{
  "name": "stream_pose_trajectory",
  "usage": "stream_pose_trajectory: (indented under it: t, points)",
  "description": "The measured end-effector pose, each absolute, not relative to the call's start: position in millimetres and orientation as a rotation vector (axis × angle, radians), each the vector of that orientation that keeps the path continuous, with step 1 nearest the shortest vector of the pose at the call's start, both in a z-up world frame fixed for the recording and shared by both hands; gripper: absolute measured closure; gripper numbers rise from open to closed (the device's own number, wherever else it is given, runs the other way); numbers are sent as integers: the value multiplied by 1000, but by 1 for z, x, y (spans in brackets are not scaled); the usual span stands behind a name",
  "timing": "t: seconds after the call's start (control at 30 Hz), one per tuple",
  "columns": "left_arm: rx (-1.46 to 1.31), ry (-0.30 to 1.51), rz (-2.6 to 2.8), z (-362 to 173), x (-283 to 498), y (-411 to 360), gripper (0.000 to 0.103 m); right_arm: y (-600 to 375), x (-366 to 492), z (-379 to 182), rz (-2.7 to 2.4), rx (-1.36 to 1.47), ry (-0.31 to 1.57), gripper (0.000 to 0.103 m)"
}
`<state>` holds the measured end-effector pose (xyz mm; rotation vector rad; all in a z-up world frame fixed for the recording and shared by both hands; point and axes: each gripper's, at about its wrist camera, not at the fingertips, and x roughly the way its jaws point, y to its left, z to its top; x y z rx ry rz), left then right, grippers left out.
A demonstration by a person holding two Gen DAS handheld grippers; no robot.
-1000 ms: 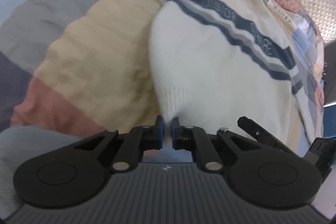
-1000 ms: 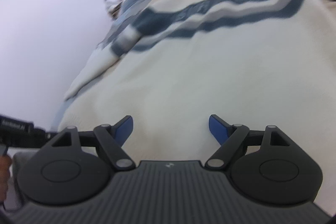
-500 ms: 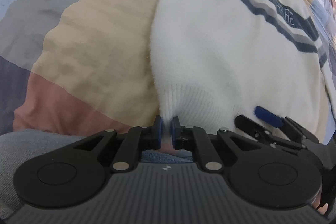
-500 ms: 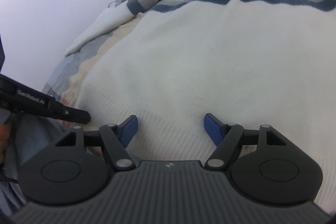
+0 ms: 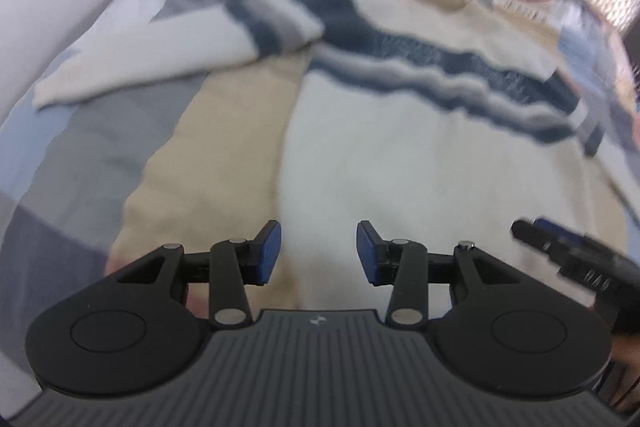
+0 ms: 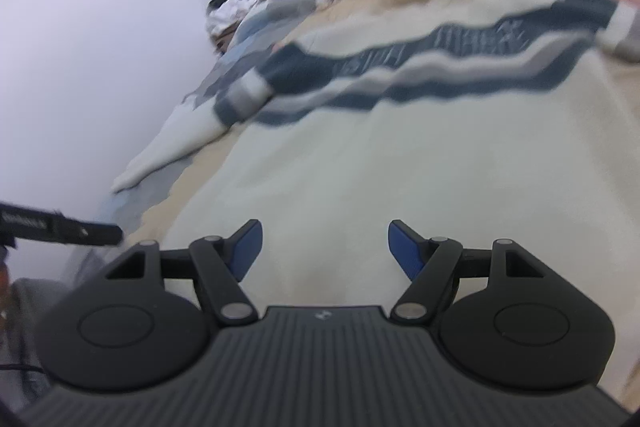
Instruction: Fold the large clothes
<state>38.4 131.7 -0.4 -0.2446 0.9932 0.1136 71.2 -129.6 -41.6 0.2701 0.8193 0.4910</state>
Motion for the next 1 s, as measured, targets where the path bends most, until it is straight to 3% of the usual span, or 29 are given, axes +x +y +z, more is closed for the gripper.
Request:
stream_pose_trajectory:
  t: [0.37,1.0]
  points:
    - [-167,844,26,-23,79,48,56,-160,80,-37,341,260,733,31]
    - [-104,722,-24,-68,132,4,52,-181,99,-64,177,218,750,31]
